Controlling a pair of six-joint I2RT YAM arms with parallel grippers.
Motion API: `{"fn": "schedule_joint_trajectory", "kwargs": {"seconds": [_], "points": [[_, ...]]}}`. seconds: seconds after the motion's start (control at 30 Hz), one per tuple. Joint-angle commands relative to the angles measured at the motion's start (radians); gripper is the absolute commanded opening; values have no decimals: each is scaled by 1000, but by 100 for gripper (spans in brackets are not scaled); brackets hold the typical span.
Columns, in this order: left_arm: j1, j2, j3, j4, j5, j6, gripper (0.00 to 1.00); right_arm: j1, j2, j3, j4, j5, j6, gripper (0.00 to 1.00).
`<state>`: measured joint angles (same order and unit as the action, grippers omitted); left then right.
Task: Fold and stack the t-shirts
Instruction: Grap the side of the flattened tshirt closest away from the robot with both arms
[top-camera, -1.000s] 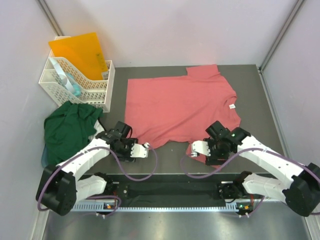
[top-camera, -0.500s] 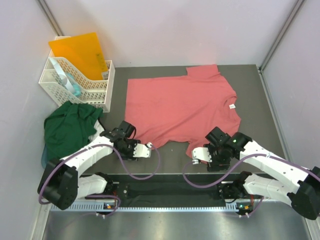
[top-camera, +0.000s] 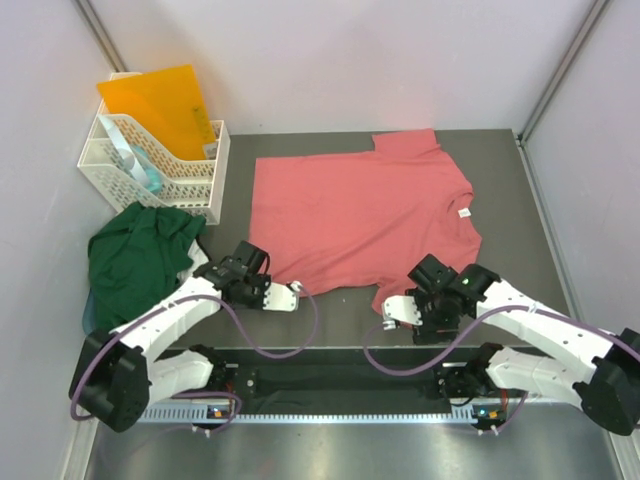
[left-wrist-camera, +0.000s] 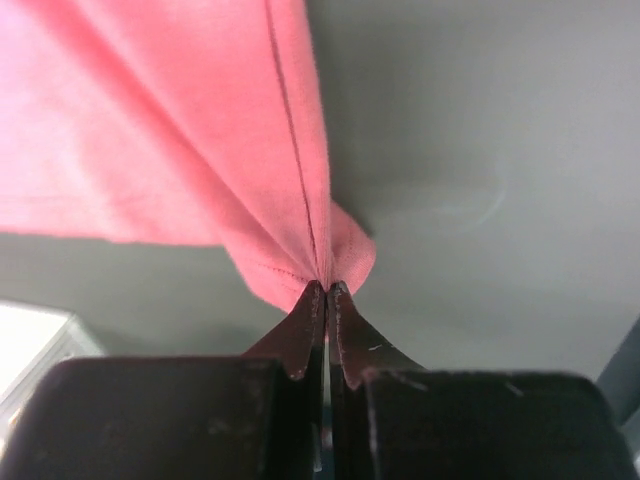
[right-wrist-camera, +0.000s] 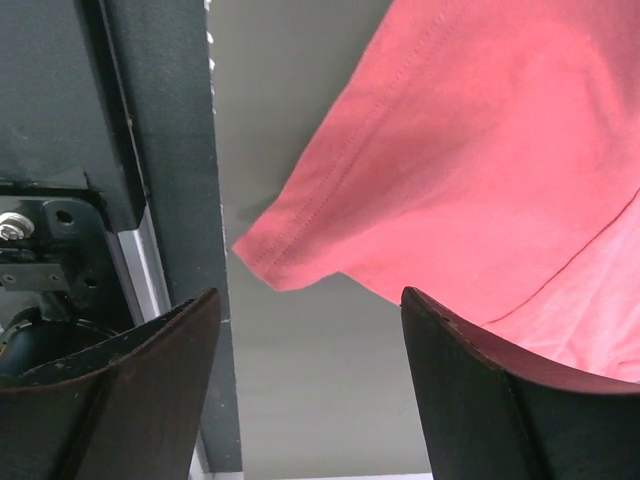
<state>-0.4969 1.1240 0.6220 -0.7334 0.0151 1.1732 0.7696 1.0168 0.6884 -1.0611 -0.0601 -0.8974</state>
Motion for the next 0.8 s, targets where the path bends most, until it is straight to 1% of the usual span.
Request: {"fn": "schedule_joint_trajectory", "kwargs": {"seconds": [0.0,0.1,0.17,0.27,0.4,0.57,0.77], "points": [[-5,-52,59,2,-72,20,0,75,-32,8,22,-30,-17,75],[-5,-35,68,63,-141,20,0,129,-92,-42,42,-12,-34,76],[12,-27,83,89,-142,17,0,134,-107,-52,47,-21,-47,78],[14,0,110,69,-150,17,0,158,-81,-56,53,-17,-52,77],[-5,51,125,66,-168,36,0,165,-43,-87,114,46,-64,75],[-14,62,169,46,-165,20,0,163,-57,-135,116,92,-107,75],[-19,65,171,40,-172,25,0,163,-95,-174,121,134,-133,75]]}}
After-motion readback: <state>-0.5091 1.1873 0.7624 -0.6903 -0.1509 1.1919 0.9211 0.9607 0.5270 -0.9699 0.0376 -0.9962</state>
